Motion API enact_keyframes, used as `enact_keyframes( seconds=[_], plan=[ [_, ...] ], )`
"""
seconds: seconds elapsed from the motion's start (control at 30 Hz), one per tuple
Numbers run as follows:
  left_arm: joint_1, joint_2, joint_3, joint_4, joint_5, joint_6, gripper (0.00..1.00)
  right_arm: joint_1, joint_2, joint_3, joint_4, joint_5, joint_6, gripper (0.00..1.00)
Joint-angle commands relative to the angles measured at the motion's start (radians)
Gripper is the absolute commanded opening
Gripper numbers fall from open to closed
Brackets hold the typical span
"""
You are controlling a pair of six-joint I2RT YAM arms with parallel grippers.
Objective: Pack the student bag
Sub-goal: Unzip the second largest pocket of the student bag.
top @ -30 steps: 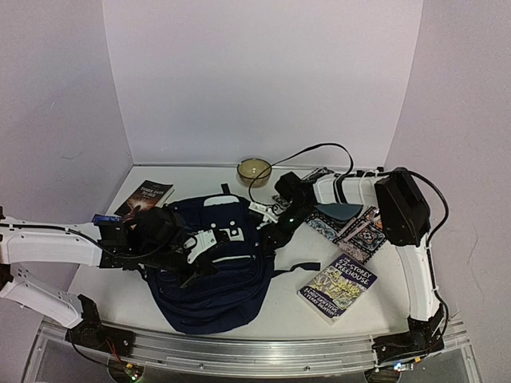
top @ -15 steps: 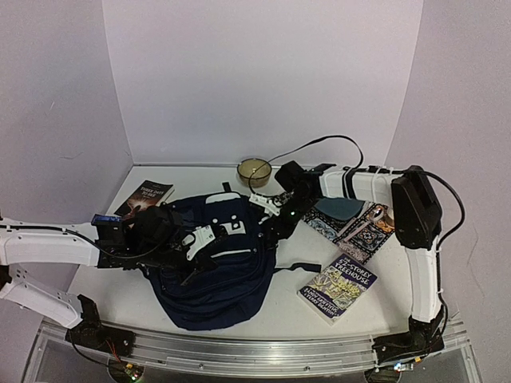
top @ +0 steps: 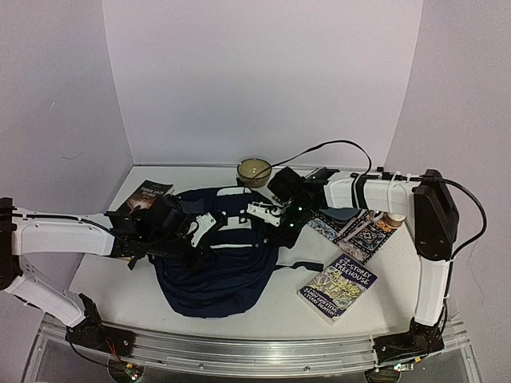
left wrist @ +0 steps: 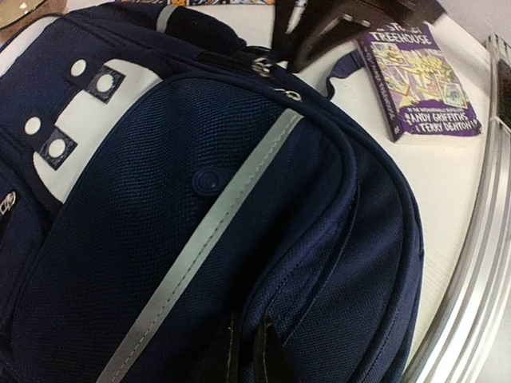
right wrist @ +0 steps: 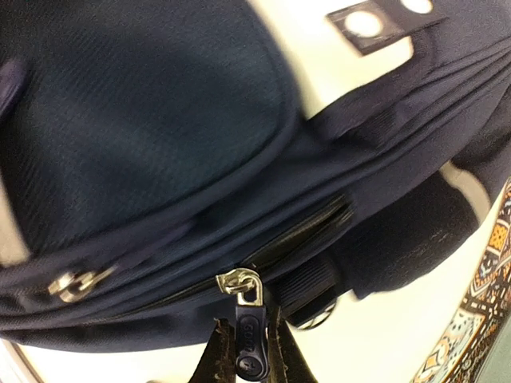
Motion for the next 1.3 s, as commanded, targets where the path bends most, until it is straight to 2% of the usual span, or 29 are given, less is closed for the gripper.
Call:
enact_keyframes(
  seconds=[0.0, 0.13, 0.4, 0.73, 0.97, 1.07, 1.27],
  plan=[
    [0.08, 0.03, 0.044, -0.035, -0.148, -0.119, 0.0, 0.047, -0.105, -0.068, -0.065, 0.099, 0.052, 0.0],
    [0.105, 0.04, 0.048, -0.039, -0.173, -0.165, 0.0, 0.074, -0.144, -0.13, -0.029, 0.077, 0.091, 0.0],
    [0.105, 0.114, 0.099, 0.005, -0.06, -0.229, 0.0, 0.204, -0.175, -0.173, 0.085, -0.011, 0.191, 0.0],
    [0.104, 0.102, 0.151, 0.016, 0.006, -0.313, 0.0, 0.316, -0.244, -0.163, 0.199, -0.067, 0.281, 0.0],
    [0.105, 0.097, 0.157, 0.018, -0.024, -0.36, 0.0, 0.323, -0.243, -0.157, 0.208, -0.008, 0.312, 0.0],
    [0.105, 0.116, 0.181, 0.028, 0.023, -0.396, 0.0, 0.343, -0.228, -0.153, 0.245, -0.037, 0.36, 0.0],
    [0.105, 0.122, 0.208, 0.136, 0.149, -0.517, 0.0, 0.447, -0.197, -0.146, 0.395, 0.047, 0.386, 0.0]
  ],
)
